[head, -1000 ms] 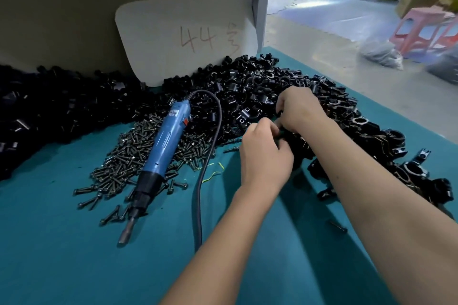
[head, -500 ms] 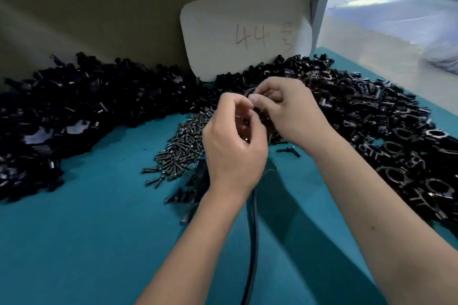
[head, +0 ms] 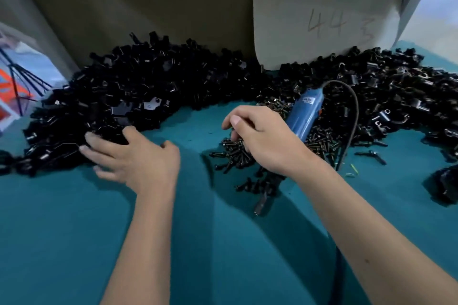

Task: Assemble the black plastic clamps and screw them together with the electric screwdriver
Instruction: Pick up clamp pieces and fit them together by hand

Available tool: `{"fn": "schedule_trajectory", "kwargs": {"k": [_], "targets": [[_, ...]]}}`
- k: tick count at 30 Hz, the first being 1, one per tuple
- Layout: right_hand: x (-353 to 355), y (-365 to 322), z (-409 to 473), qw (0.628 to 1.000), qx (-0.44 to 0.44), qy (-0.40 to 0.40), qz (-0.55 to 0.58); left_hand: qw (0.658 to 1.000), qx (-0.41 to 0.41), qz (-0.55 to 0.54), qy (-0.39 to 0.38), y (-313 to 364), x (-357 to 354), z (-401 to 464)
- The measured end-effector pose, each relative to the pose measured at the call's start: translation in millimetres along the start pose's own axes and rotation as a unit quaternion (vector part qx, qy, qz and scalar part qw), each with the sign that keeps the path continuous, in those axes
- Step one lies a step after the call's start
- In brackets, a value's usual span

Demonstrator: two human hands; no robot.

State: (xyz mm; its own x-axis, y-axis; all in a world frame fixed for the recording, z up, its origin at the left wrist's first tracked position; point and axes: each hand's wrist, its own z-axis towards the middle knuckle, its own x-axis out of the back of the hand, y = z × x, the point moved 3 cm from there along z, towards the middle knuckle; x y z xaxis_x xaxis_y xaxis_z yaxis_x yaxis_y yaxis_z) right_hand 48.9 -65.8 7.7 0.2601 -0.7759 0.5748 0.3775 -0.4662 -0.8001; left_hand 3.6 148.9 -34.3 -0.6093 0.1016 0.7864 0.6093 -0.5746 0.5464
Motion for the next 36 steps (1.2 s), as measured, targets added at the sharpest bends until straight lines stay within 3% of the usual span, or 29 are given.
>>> {"fn": "schedule_trajectory", "kwargs": {"k": [3, 7, 11, 15, 19, 26, 28, 32, 36], "targets": [[-4, -3, -1, 1.0, 0.006, -0.02, 0.003, 0.994, 0.064, 0.019, -0.081, -11, -10, 12], [-6, -4, -2, 0.999, 0.015, -0.025, 0.018, 0.997, 0.001, 0.019, -0.08, 0, -15, 7], [-8, 0, -2, 0.999, 0.01, -0.009, 0.038, 0.992, -0.057, -0.066, -0.093, 20, -18, -14], [-6, 6, -1, 1.0, 0.021, 0.009, 0.008, 0.965, -0.134, -0.172, -0.143, 36, -24, -23], [-5, 13, 1, 0.996, -0.017, 0.03, 0.087, 0.94, -0.101, -0.279, -0.168, 44, -27, -32], [15, 24, 3, 0.981, 0.004, 0.125, 0.149, 0.906, -0.081, -0.398, -0.122, 49, -20, -39], [20, 25, 2, 0.969, 0.006, 0.15, 0.197, 0.867, -0.04, -0.471, -0.158, 52, -20, -40], [26, 26, 3, 0.951, 0.016, 0.181, 0.252, 0.684, 0.102, -0.66, -0.293, 62, -24, -48], [29, 27, 3, 0.936, -0.007, 0.18, 0.303, 0.621, 0.097, -0.69, -0.358, 66, -23, -52]]}}
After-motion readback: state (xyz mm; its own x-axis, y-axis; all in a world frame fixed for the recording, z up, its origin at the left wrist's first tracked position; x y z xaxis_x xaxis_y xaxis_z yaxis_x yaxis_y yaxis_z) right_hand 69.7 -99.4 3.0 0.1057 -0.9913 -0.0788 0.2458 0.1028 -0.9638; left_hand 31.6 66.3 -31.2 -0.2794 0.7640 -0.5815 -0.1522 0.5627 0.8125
